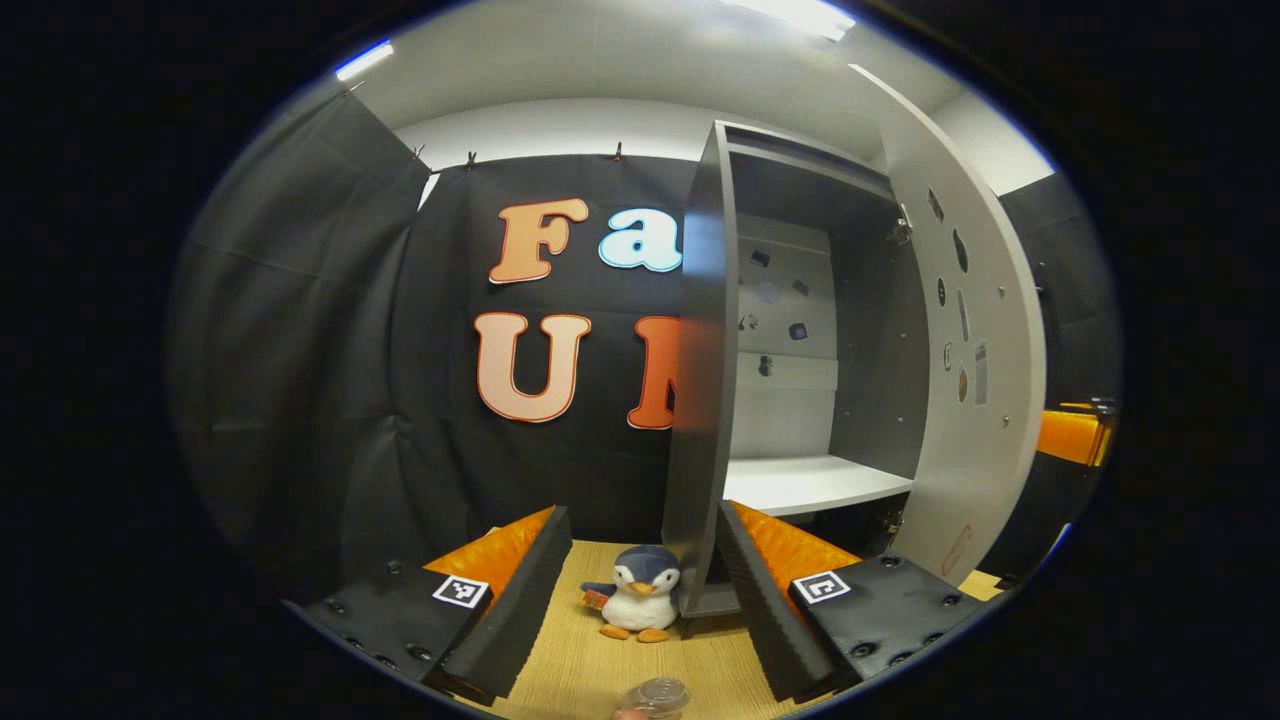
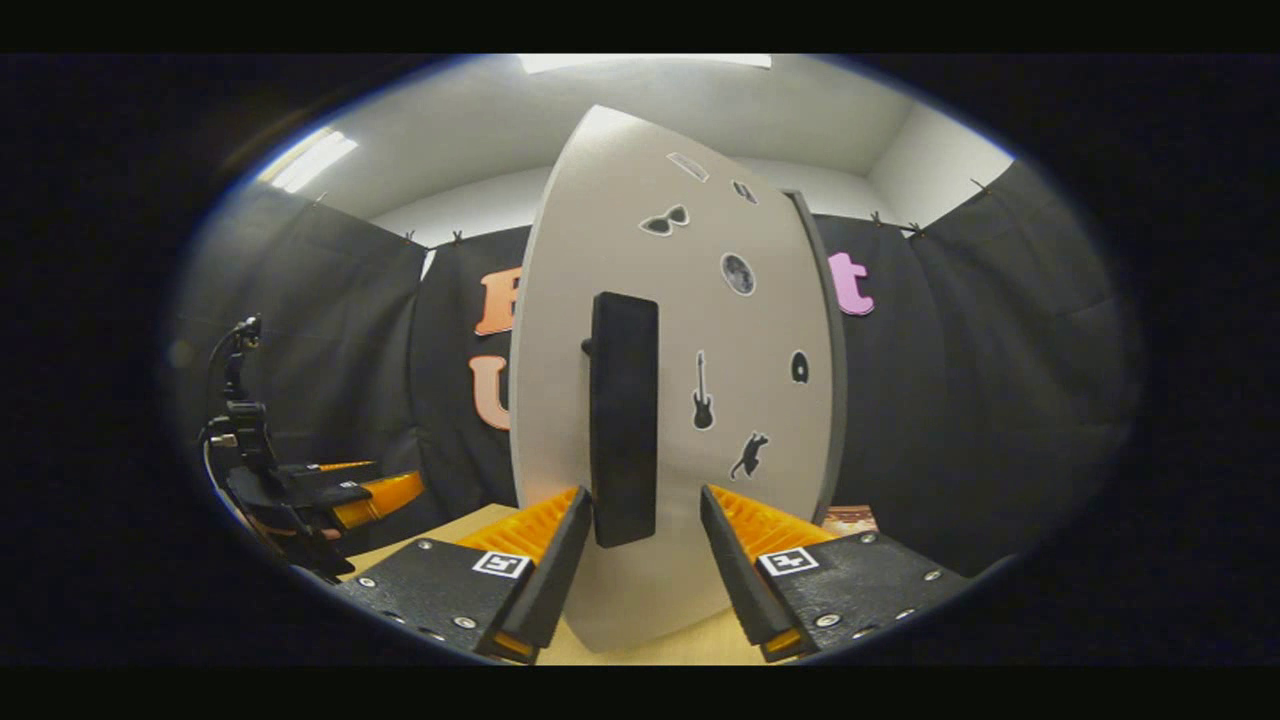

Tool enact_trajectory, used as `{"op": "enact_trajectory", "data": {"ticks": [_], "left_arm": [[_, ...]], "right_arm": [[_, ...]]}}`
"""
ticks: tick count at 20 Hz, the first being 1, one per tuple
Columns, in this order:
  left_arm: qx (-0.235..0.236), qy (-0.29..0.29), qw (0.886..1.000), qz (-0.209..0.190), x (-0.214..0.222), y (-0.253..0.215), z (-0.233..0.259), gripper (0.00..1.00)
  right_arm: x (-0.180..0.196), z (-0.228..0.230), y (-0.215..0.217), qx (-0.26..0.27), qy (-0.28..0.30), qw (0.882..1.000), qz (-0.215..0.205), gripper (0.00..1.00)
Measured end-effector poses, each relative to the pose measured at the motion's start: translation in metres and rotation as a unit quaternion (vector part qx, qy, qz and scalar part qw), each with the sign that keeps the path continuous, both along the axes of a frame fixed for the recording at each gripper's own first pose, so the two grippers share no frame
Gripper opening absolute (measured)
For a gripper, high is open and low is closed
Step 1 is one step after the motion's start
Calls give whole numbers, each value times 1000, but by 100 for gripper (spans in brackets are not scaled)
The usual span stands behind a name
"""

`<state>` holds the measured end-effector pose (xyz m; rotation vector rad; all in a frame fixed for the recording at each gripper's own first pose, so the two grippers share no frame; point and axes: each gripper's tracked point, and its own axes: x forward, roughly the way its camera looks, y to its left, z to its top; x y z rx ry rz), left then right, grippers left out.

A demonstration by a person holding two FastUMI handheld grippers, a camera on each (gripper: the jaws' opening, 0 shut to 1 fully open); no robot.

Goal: Open the cabinet door with the right hand, grasp the bottle in the cabinet with the left hand and place it on the coaster, then close the cabinet door with the right hand.

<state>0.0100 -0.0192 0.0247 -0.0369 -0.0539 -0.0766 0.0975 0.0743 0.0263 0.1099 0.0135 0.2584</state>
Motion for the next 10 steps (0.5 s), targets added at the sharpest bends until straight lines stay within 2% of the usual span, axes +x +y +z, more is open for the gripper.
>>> {"op": "enact_trajectory", "data": {"ticks": [1,2,3,6,8,9,10], "left_arm": [[-2,0,1000,2,2,6,0,95],[-3,0,1000,4,7,12,-1,95],[-4,2,1000,6,11,20,-1,95],[-6,3,1000,5,28,38,-2,95],[-5,0,1000,-3,39,45,-1,95],[-2,1,1000,-6,42,50,0,95],[1,2,1000,-10,44,53,1,95]], "right_arm": [[7,0,7,0,-1,1000,7,65],[11,0,12,-2,-2,1000,11,57],[11,0,16,-4,-4,1000,12,55],[20,-1,27,-7,1,1000,2,35],[31,-4,32,-5,5,1000,-13,35],[35,-5,35,-4,6,1000,-20,31],[40,-6,37,-5,7,1000,-26,33]]}}
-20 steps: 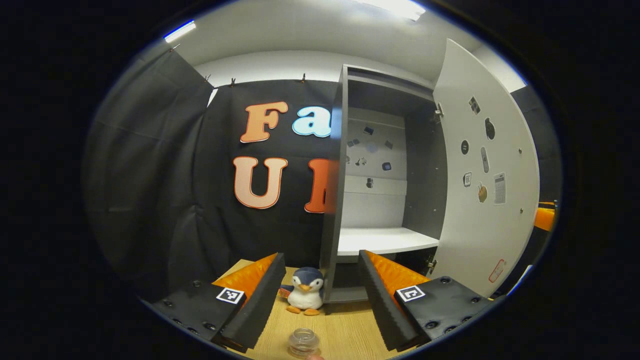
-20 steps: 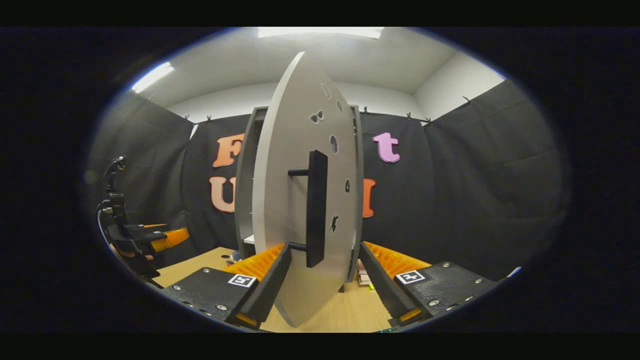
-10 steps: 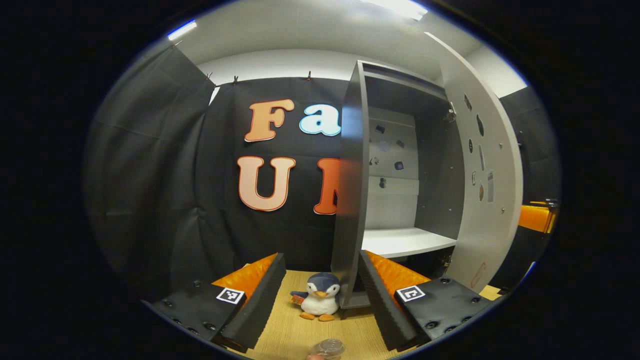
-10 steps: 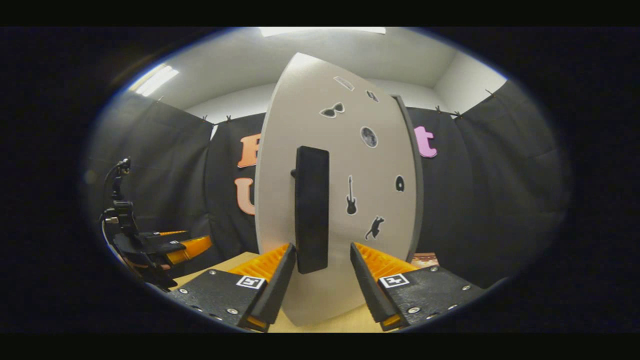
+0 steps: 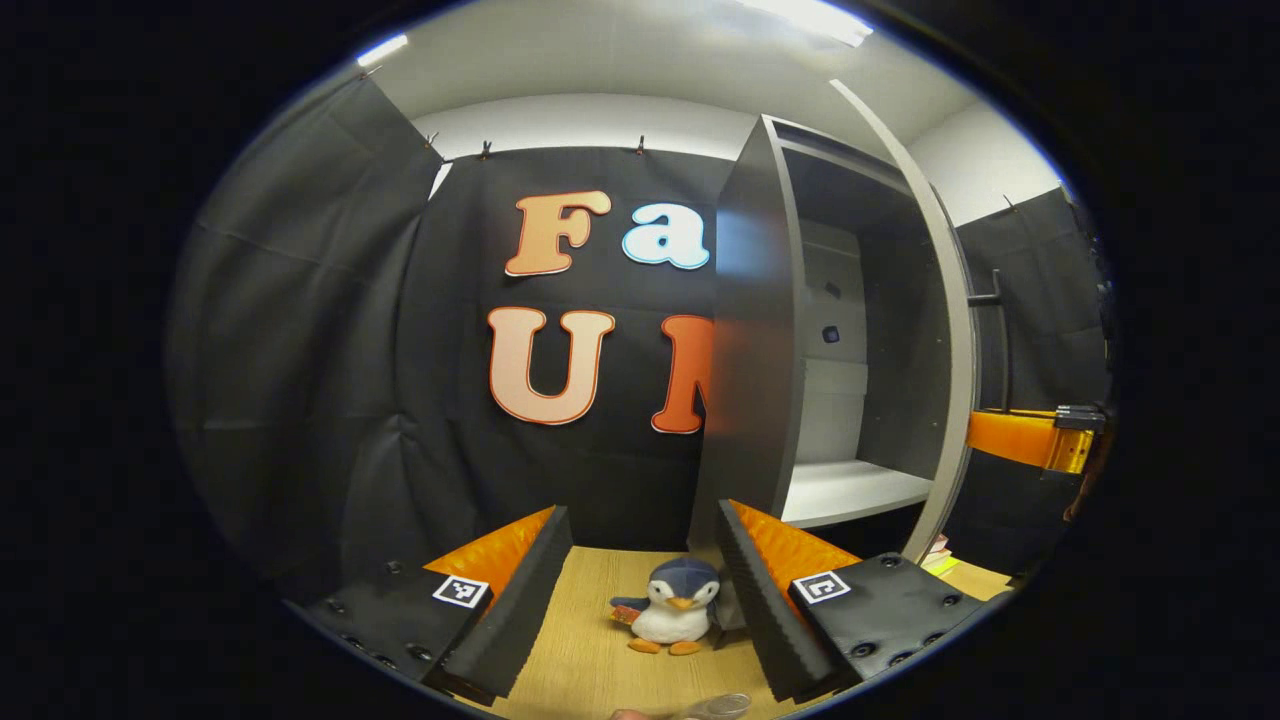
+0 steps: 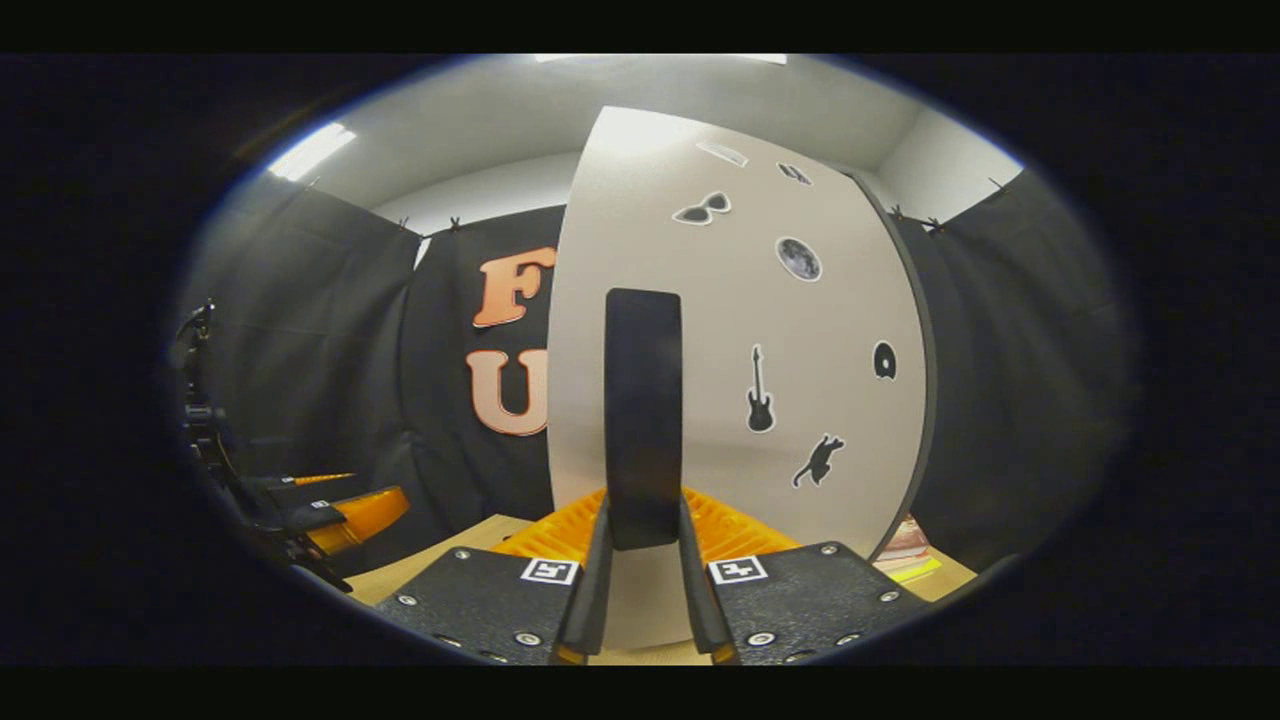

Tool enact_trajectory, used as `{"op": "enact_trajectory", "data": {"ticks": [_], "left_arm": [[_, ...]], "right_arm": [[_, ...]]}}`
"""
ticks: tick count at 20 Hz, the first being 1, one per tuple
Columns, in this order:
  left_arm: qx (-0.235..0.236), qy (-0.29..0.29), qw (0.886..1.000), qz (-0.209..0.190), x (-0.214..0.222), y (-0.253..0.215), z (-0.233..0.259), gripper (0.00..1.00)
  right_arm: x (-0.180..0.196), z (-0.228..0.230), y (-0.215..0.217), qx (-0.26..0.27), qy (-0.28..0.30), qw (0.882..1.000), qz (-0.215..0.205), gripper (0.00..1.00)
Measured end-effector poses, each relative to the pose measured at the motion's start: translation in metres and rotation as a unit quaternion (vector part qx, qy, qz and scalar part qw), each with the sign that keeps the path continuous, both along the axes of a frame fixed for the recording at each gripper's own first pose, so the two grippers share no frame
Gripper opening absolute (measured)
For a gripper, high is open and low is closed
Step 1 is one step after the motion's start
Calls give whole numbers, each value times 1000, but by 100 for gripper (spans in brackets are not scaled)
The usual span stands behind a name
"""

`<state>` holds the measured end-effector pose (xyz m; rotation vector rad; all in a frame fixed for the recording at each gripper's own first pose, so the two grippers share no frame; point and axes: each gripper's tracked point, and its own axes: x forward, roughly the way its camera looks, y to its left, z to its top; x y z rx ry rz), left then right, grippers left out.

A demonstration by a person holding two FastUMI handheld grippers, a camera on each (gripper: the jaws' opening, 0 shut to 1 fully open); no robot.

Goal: Open the cabinet door with the right hand, grasp the bottle in the cabinet with the left hand and place it on the coaster, then close the cabinet door with the right hand.

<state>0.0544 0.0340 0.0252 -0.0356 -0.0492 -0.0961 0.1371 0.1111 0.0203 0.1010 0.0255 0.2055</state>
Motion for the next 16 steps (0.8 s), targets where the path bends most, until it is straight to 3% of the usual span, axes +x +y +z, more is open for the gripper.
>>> {"op": "enact_trajectory", "data": {"ticks": [5,13,16], "left_arm": [[-7,7,1000,-12,9,5,-5,94],[-18,17,1000,14,7,12,-13,95],[-18,21,999,25,2,13,-14,95]], "right_arm": [[20,-7,11,11,10,1000,-12,33],[40,-12,20,37,29,998,34,34],[51,-14,23,21,27,999,36,33]]}}
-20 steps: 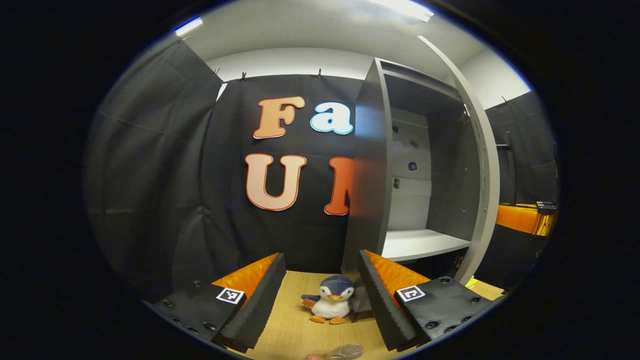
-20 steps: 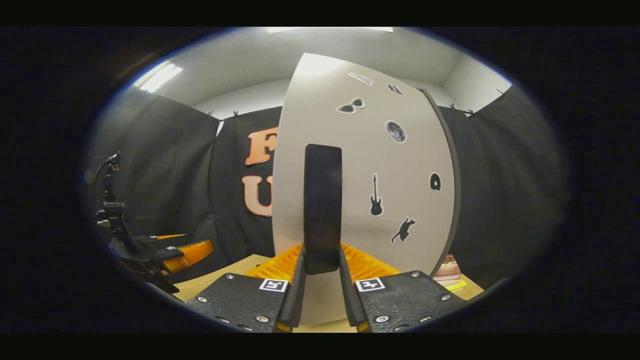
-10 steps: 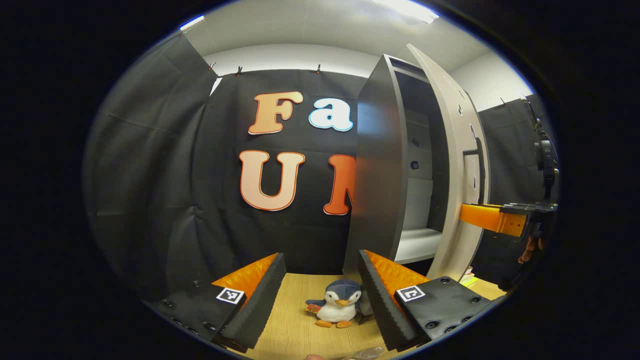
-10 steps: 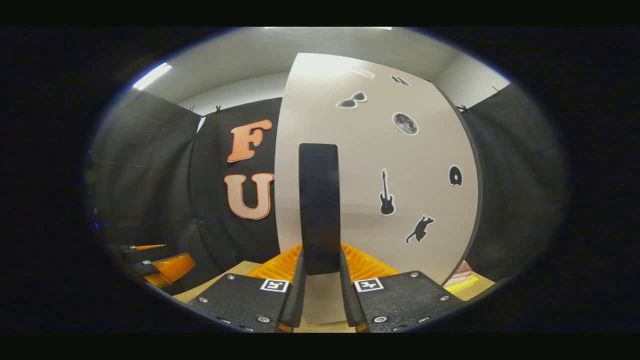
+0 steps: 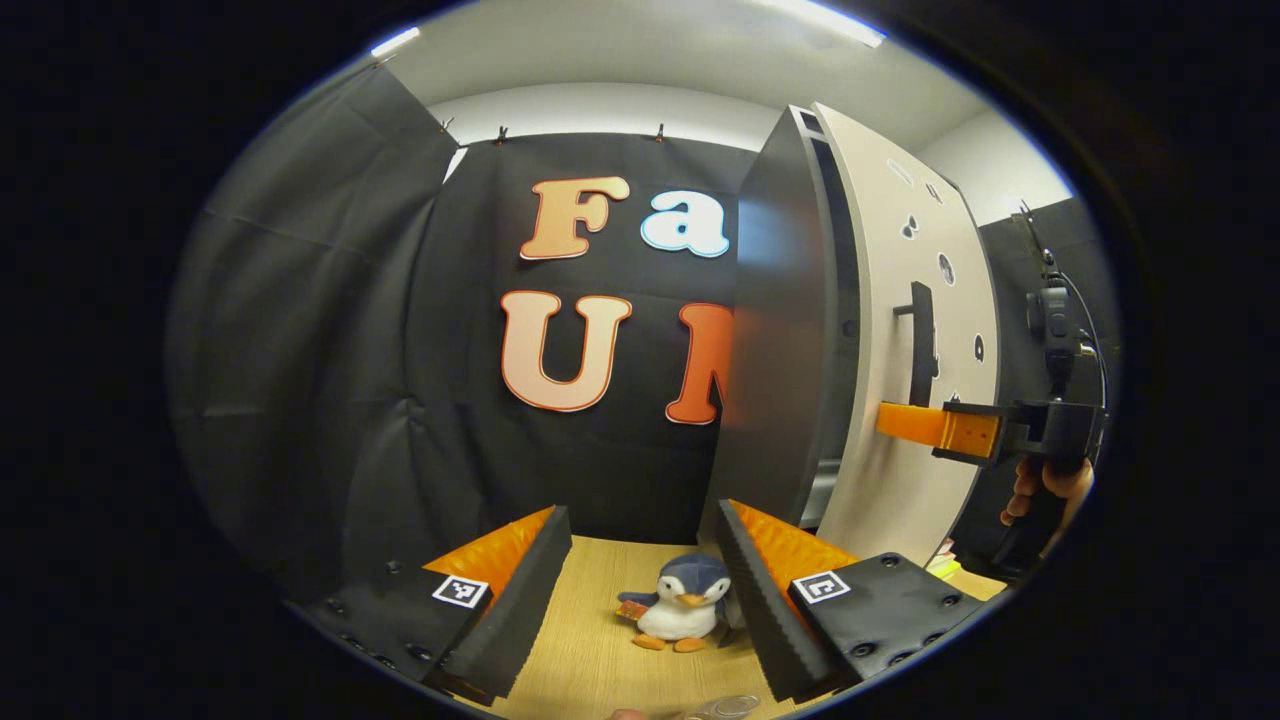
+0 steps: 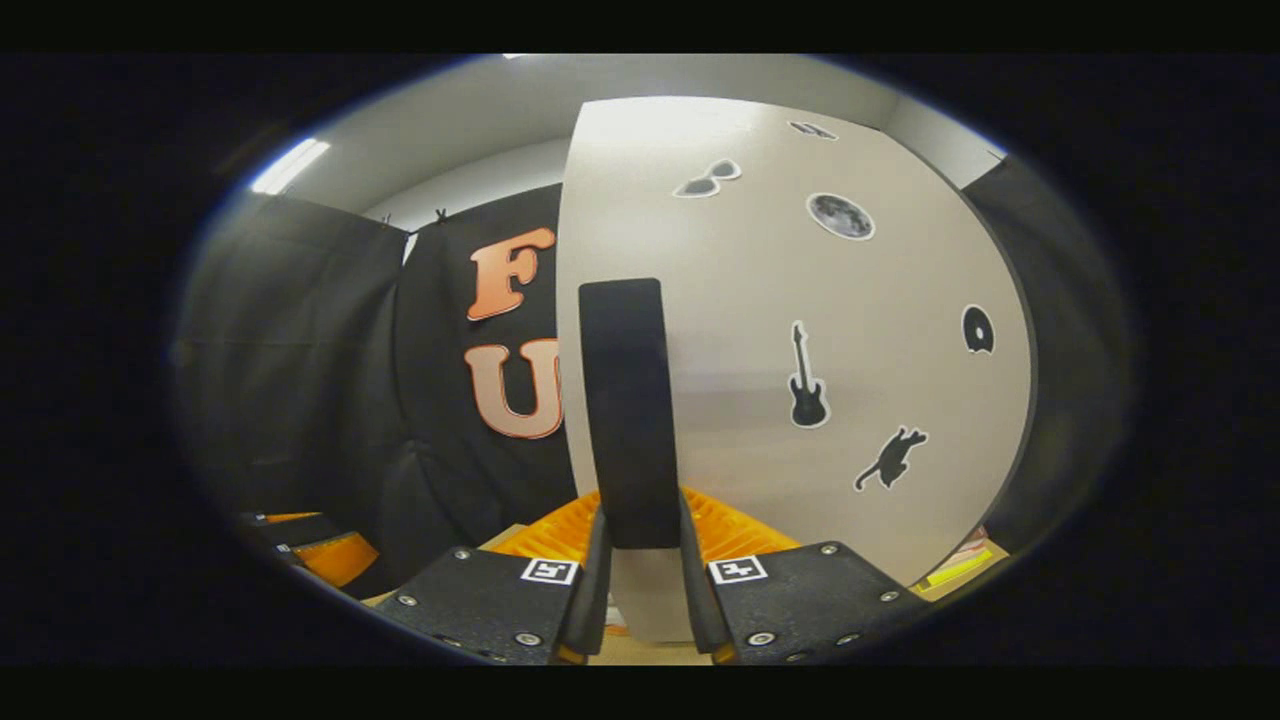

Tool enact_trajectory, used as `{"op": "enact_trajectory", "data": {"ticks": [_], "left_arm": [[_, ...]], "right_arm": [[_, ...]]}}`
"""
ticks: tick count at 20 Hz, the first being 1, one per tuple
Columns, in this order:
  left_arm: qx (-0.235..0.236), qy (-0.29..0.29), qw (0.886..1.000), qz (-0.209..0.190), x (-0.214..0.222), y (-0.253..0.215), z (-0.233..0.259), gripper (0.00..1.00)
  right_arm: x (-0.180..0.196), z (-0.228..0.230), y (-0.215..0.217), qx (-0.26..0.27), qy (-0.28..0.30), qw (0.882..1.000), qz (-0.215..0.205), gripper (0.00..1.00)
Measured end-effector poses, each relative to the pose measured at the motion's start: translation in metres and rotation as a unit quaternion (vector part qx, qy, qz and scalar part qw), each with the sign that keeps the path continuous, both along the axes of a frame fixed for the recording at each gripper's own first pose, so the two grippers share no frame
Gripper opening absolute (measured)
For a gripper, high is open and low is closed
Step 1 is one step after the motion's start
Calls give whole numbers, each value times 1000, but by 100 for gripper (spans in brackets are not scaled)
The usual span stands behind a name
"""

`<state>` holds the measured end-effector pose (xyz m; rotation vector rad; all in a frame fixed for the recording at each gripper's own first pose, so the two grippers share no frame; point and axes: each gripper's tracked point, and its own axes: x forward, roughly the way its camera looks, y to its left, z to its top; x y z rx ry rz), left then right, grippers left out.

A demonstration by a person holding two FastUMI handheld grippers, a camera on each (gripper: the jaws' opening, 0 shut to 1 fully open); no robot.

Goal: Open the cabinet door with the right hand, grasp the bottle in the cabinet with the left hand and place it on the coaster, then close the cabinet door with the right hand.

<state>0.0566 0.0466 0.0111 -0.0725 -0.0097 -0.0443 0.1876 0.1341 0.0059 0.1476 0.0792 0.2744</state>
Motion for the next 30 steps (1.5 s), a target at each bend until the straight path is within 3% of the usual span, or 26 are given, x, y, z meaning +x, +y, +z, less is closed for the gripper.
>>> {"op": "enact_trajectory", "data": {"ticks": [4,15,17,18,19,20,21,22,27,29,30], "left_arm": [[6,-1,1000,14,-1,3,1,95],[23,-5,999,40,-1,9,6,95],[23,-8,999,39,-4,6,7,95],[24,-8,999,38,-2,4,8,95],[25,-9,999,38,-3,3,9,95],[25,-9,999,37,-4,1,9,95],[25,-10,999,36,-4,-1,10,95],[24,-10,999,35,-5,-3,10,95],[16,-9,999,39,-13,-10,8,95],[15,-9,999,43,-18,-15,7,95],[18,-10,999,46,-20,-17,8,95]], "right_arm": [[1,-2,2,16,7,1000,10,32],[0,-8,11,41,16,998,40,42],[-2,-9,15,38,17,998,48,46],[-4,-11,14,32,19,998,48,61],[-5,-14,14,25,21,998,47,67],[-7,-15,13,22,23,998,49,80],[-9,-16,12,22,23,998,50,79],[-13,-16,10,24,22,998,49,90],[-36,-17,-9,21,17,999,43,93],[-47,-15,-19,19,10,999,38,88],[-52,-13,-24,16,6,999,36,93]]}}
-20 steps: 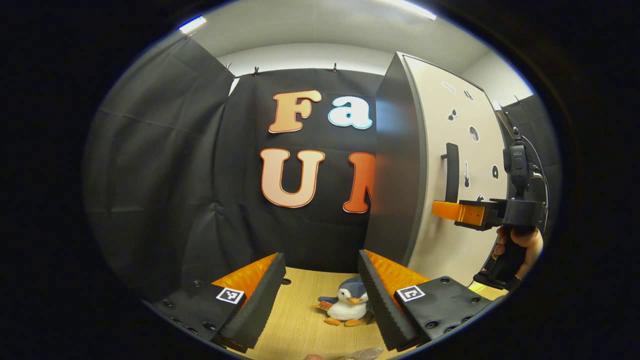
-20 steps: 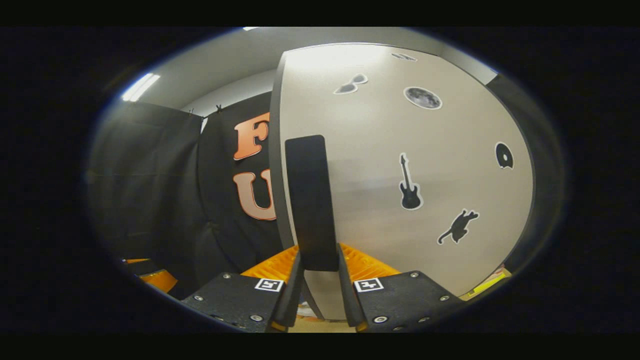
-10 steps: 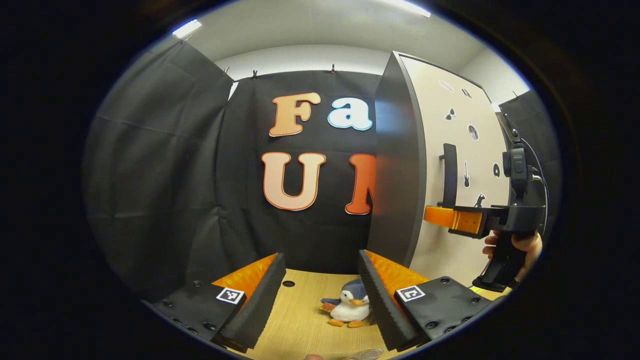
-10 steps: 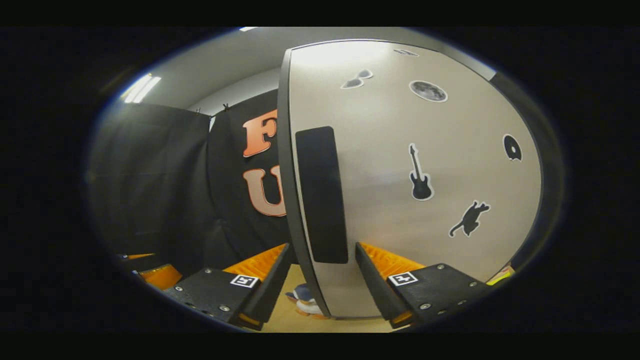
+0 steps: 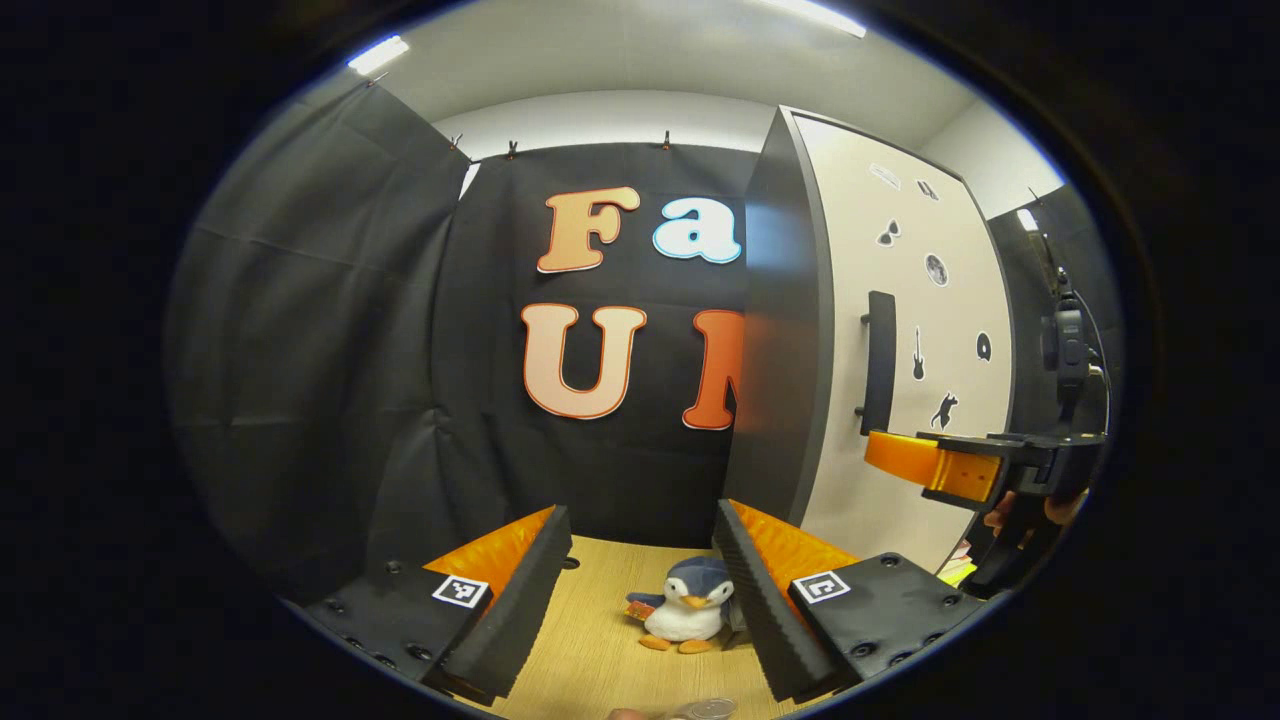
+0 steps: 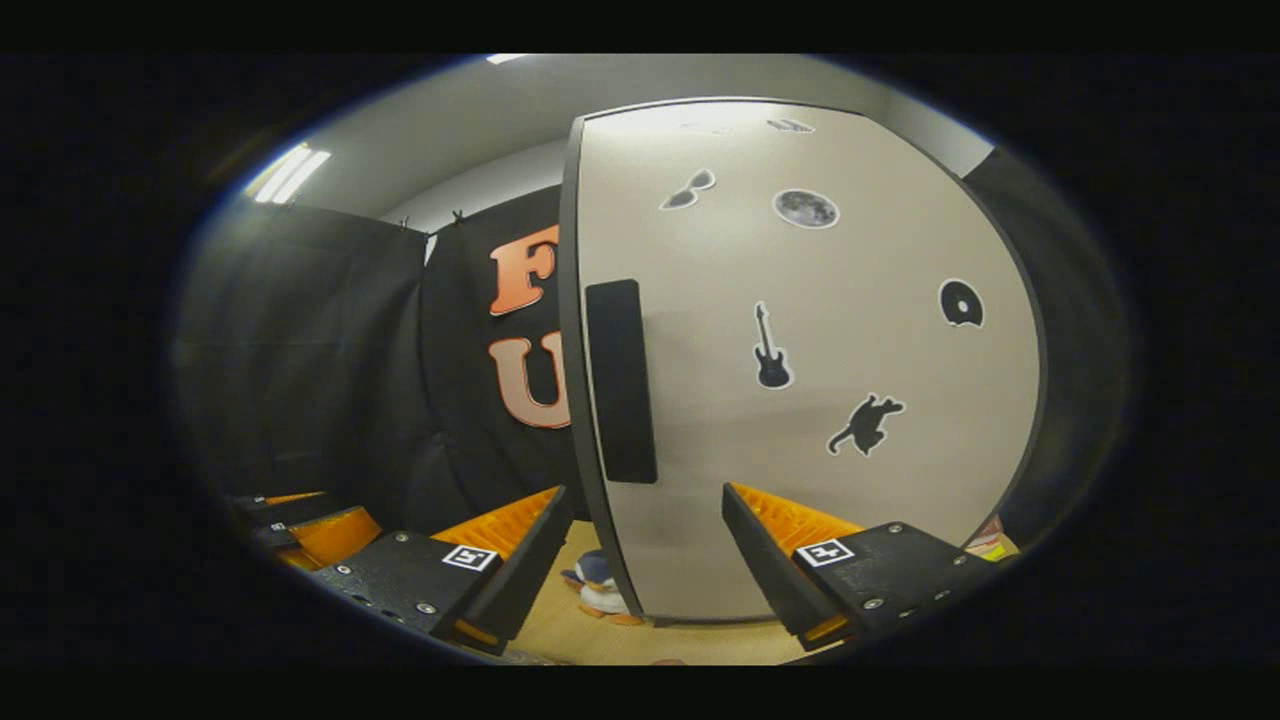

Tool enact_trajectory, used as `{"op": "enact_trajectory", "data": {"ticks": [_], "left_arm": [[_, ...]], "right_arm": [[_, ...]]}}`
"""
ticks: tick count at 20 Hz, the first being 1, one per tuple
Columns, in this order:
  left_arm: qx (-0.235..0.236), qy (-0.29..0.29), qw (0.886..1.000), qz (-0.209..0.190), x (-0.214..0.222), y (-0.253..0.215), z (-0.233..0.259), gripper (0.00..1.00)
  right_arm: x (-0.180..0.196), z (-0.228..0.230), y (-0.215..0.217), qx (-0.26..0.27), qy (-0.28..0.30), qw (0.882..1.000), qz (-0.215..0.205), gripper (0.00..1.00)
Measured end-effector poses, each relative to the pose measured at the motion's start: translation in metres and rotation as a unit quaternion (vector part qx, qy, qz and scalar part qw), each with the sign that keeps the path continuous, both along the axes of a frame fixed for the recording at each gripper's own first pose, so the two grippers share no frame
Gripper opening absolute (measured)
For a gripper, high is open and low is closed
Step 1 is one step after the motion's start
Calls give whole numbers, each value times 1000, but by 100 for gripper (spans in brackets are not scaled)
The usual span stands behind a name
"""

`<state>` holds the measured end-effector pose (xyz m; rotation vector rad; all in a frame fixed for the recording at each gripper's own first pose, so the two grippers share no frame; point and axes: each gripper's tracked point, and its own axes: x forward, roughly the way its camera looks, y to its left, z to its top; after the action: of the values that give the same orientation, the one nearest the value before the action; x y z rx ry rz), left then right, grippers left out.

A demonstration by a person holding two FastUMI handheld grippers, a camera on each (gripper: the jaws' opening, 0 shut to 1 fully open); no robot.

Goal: Open the cabinet door with the right hand, grasp the bottle in the cabinet with the left hand and place it on the coaster, then close the cabinet door with the right hand.

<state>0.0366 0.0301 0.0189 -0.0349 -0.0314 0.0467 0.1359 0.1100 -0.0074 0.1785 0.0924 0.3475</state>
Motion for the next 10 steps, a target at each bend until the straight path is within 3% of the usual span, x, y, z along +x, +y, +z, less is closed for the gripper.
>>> {"op": "enact_trajectory", "data": {"ticks": [3,4,6,10], "left_arm": [[4,-3,1000,11,-5,-2,2,95],[6,-4,1000,14,-6,-3,3,95],[10,-7,1000,20,-10,-6,5,95],[21,-9,1000,18,-16,-15,6,95]], "right_arm": [[-17,4,-18,-14,-12,1000,-6,93],[-23,6,-24,-19,-17,1000,-8,88],[-36,9,-35,-27,-28,999,-13,93],[-62,8,-52,-34,-35,998,-28,93]]}}
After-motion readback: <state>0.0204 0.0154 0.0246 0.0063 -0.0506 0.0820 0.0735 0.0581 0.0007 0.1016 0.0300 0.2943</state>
